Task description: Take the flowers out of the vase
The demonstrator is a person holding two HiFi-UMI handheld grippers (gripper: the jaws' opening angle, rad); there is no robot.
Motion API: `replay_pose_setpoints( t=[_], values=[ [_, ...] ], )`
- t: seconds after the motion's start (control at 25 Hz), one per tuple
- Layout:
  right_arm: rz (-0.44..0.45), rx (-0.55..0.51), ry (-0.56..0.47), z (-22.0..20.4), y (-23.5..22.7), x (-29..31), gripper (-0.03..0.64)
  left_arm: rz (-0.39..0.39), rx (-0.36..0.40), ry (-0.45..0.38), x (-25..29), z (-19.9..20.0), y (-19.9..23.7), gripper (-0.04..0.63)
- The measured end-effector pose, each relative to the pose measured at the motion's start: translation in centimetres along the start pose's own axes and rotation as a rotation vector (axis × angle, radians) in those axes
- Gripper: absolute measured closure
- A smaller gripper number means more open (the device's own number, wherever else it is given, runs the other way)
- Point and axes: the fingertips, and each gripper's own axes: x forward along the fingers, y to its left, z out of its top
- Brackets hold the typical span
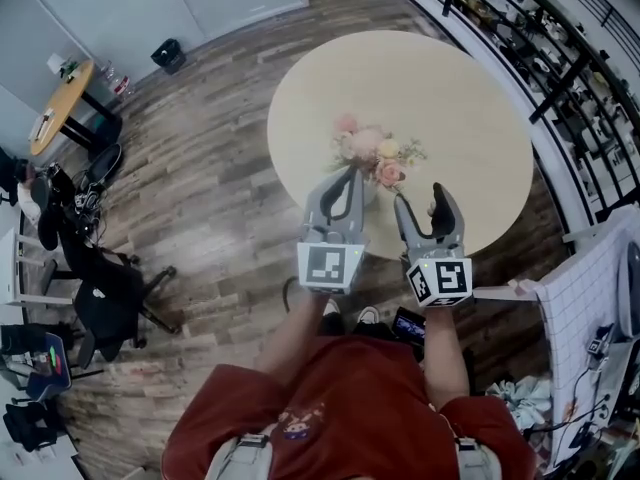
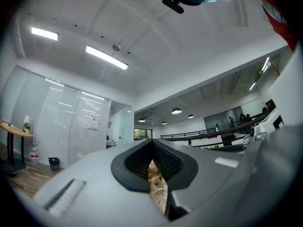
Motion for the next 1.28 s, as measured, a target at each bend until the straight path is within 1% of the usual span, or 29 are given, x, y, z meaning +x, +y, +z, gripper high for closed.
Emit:
replay_pose_setpoints(
  t=[0.24, 0.48, 0.6, 0.88, 1.04, 1.28],
  values=[
    [0.037, 0.0, 0.079, -3.6, 1.1, 0.3, 0.241, 0.016, 0.008, 0.01, -0.5, -0.7, 0.5, 0.591],
    [0.061, -0.004, 0.193, -8.3, 2.1, 1.2, 0.207, 0.041, 0.004, 0.019, -0.9, -1.0, 1.5, 0.591],
    [0.079, -0.009, 0.228, -9.7, 2.8, 2.0, 0.191, 0.056, 0.004, 0.027, -1.1, -1.2, 2.0, 0.591],
    [0.088, -0.014, 0.241, -10.2, 4.0, 4.3, 0.176, 0.079, 0.004, 0.037, -1.6, -1.4, 3.1, 0.591],
    [0.08, 0.003, 0.242, -10.6, 4.4, 6.4, 0.175, 0.089, 0.013, 0.041, -1.9, -1.6, 3.7, 0.591],
    [0.061, -0.052, 0.237, -10.1, 4.5, 9.1, 0.173, 0.105, 0.012, 0.056, -2.4, -2.0, 4.7, 0.591]
  ],
)
